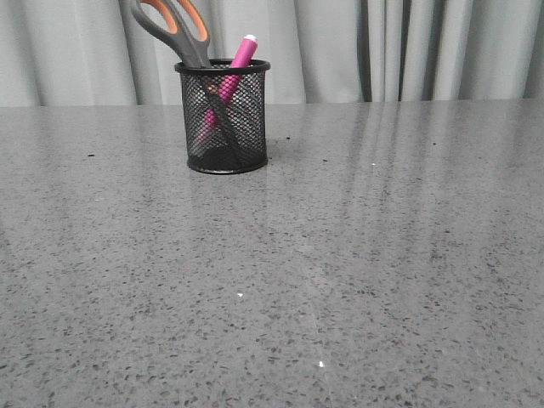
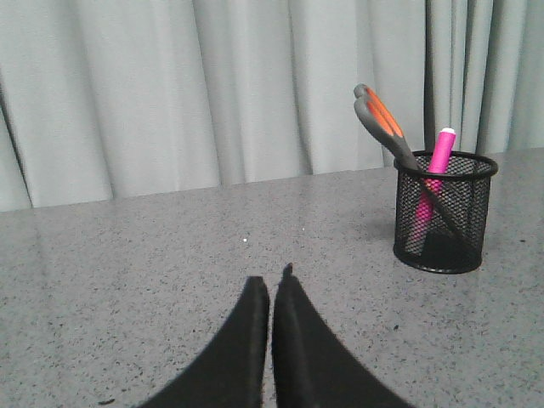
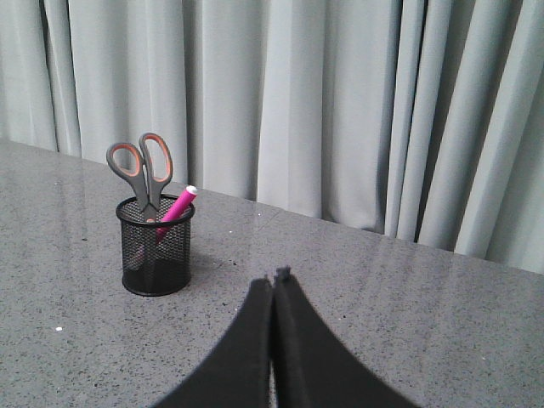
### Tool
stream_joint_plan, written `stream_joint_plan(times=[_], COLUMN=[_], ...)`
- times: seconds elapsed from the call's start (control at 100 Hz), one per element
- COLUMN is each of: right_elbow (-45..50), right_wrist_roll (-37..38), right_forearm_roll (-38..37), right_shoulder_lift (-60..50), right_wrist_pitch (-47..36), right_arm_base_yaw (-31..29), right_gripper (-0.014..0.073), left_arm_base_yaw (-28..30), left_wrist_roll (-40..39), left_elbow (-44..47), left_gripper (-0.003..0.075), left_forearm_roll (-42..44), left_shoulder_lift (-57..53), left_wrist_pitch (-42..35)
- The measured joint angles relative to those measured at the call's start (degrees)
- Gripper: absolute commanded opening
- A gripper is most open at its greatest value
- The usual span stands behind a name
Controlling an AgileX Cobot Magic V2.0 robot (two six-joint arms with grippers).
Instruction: Put pen and scissors into bin
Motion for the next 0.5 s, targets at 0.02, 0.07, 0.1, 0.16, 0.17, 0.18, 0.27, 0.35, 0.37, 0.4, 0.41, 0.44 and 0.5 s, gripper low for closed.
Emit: stream_joint_plan(times=[0.02, 0.07, 0.1, 0.16, 0.17, 0.18, 0.27, 0.35, 0.37, 0.4, 0.41, 0.44, 0.5], right_elbow=[0.0, 0.0, 0.0, 0.0, 0.0, 0.0, 0.0, 0.0, 0.0, 0.0, 0.0, 0.0, 0.0], right_wrist_roll=[0.0, 0.0, 0.0, 0.0, 0.0, 0.0, 0.0, 0.0, 0.0, 0.0, 0.0, 0.0, 0.0], right_forearm_roll=[0.0, 0.0, 0.0, 0.0, 0.0, 0.0, 0.0, 0.0, 0.0, 0.0, 0.0, 0.0, 0.0], right_shoulder_lift=[0.0, 0.0, 0.0, 0.0, 0.0, 0.0, 0.0, 0.0, 0.0, 0.0, 0.0, 0.0, 0.0], right_wrist_pitch=[0.0, 0.0, 0.0, 0.0, 0.0, 0.0, 0.0, 0.0, 0.0, 0.0, 0.0, 0.0, 0.0], right_arm_base_yaw=[0.0, 0.0, 0.0, 0.0, 0.0, 0.0, 0.0, 0.0, 0.0, 0.0, 0.0, 0.0, 0.0], right_gripper=[-0.0070, -0.0070, -0.0070, -0.0070, -0.0070, -0.0070, -0.0070, -0.0070, -0.0070, -0.0070, -0.0070, -0.0070, -0.0070], left_arm_base_yaw=[0.0, 0.0, 0.0, 0.0, 0.0, 0.0, 0.4, 0.6, 0.6, 0.6, 0.6, 0.6, 0.6], left_wrist_roll=[-0.3, -0.8, -1.0, -1.3, -1.3, -1.3, -1.3, -1.3, -1.3, -1.3, -1.3, -1.3, -1.4], left_elbow=[0.8, 2.4, 3.1, 4.0, 4.0, 4.1, 4.4, 4.7, 5.0, 5.3, 5.6, 6.1, 6.7], left_gripper=[-0.0019, -0.0019, -0.0019, -0.0019, -0.0019, -0.0019, -0.0019, -0.0019, -0.0019, -0.0019, -0.0019, -0.0019, -0.0019], left_forearm_roll=[0.4, 1.2, 1.7, 3.2, 3.4, 3.7, 4.8, 5.2, 5.3, 5.3, 5.3, 5.4, 5.5], left_shoulder_lift=[-0.6, -1.1, -1.1, -1.1, -1.1, -1.1, -1.1, -1.1, -1.1, -1.1, -1.1, -1.1, -1.1], left_wrist_pitch=[-0.1, 0.2, 0.7, 3.5, 3.9, 4.4, 9.6, 11.9, 12.1, 12.3, 12.5, 12.6, 12.5])
